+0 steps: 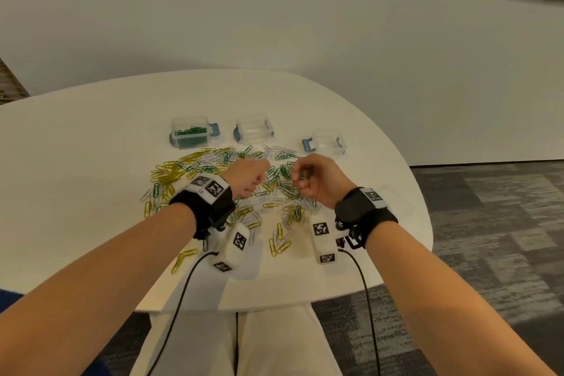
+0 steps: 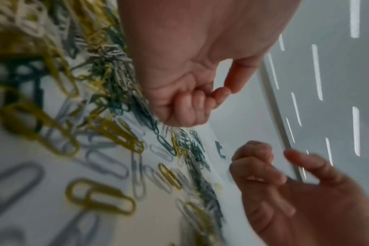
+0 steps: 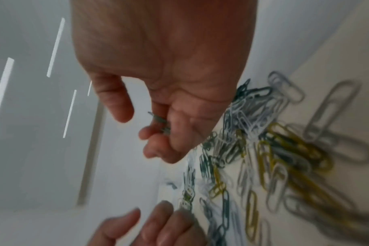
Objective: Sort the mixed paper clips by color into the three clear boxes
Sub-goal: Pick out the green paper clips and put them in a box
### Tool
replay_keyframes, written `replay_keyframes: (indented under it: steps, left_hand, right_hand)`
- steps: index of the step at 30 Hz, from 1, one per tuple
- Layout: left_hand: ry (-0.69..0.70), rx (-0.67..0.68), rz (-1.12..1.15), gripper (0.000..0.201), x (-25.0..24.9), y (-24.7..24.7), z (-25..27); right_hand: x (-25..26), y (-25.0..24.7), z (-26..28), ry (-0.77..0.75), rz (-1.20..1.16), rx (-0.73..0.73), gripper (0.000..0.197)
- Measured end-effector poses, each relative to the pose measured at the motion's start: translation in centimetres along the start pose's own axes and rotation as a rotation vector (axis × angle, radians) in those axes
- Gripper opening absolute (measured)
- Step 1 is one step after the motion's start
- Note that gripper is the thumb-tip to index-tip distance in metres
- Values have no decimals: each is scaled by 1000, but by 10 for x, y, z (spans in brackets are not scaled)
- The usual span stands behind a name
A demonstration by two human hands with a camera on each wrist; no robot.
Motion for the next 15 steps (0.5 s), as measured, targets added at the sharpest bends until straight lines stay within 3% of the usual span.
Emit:
replay_keyframes:
  steps: [2, 4, 5, 9, 12, 15]
  left_hand:
    - [124, -91, -616, 20, -3, 1, -5]
    - [141, -94, -844, 13, -1, 4, -6]
    - [136, -93, -879, 17, 1, 6, -7]
    - [127, -74, -932, 23, 2, 8, -9]
    - [160, -32, -955, 20, 2, 8, -7]
    - [240, -49, -838, 17, 4, 6, -1]
  right_hand:
    - [0, -3, -4, -1, 517, -110, 16]
    - [-1, -3, -8, -35, 1039, -191, 17]
    - [-3, 0, -10, -68, 1189, -199, 19]
    - [-9, 12, -11, -128, 1440, -185, 17]
    - [-9, 12, -12, -98, 1491, -113, 16]
    - [-3, 6, -9, -111, 1452, -83, 16]
Point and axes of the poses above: each hand's wrist, its own z-axis away from the middle knuckle, its own y-axis out of the palm, x = y × z, the point moved 2 cm from there along -z, towards the middle knuckle, and after that the axes turned 9 degrees about -z, right-handed, at the moved point
